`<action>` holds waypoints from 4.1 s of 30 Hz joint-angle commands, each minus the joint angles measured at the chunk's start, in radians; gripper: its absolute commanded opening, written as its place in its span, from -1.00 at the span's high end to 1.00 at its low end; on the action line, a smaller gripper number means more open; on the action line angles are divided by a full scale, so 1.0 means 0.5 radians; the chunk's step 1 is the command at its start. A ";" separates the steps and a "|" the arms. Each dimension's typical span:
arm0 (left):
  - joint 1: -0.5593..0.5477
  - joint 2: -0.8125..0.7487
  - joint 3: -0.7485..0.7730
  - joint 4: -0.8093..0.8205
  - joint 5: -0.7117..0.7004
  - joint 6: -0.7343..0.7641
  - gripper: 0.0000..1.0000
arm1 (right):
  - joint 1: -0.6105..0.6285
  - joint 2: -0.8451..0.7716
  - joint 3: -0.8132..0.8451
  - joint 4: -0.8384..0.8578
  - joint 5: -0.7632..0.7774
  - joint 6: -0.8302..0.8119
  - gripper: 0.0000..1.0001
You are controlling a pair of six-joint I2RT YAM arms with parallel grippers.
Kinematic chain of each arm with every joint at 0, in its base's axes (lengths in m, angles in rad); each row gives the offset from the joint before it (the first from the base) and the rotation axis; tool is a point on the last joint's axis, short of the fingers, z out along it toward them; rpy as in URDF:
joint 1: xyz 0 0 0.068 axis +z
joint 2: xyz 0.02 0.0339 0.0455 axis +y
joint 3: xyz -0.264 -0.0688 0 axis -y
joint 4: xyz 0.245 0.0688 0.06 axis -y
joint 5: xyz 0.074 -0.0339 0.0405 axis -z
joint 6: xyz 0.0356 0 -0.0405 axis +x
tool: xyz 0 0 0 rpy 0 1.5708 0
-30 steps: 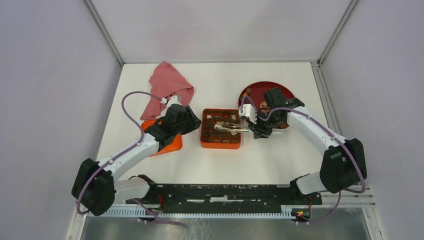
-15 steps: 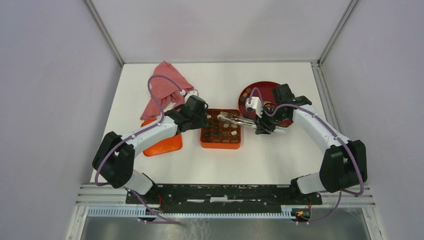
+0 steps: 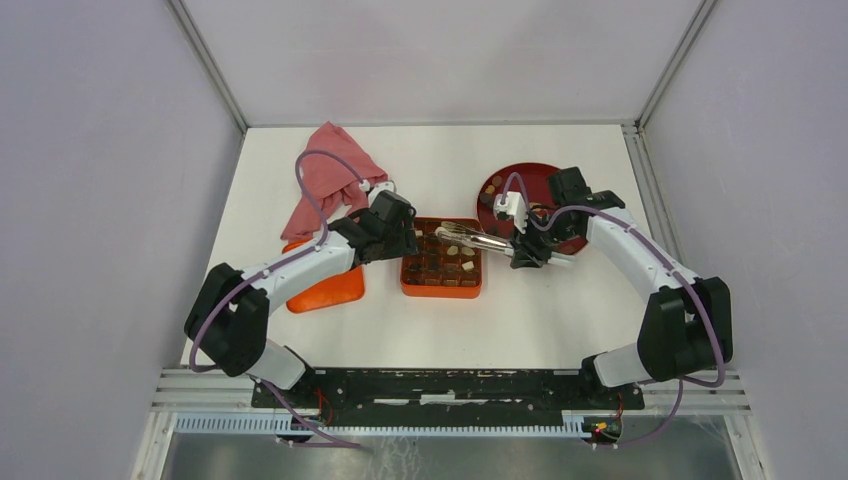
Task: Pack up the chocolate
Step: Adjust the packing box at the center of the board.
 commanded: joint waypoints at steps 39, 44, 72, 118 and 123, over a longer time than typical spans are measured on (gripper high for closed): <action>0.286 0.143 0.023 0.285 0.568 0.170 -0.14 | -0.002 -0.063 -0.032 0.125 -0.126 0.041 1.00; 0.271 0.245 0.072 0.320 0.574 0.186 -0.09 | -0.004 -0.059 -0.030 0.118 -0.119 0.038 1.00; 0.082 -0.017 0.084 0.376 -0.216 0.482 0.96 | -0.041 -0.072 0.161 -0.008 -0.173 0.050 1.00; 0.009 -0.029 -0.263 0.881 -0.208 0.348 0.53 | 0.415 -0.073 -0.040 0.052 0.321 -0.224 0.98; 0.010 -0.037 -0.268 0.851 -0.249 0.341 0.21 | 0.428 -0.024 -0.023 0.048 0.339 -0.220 0.98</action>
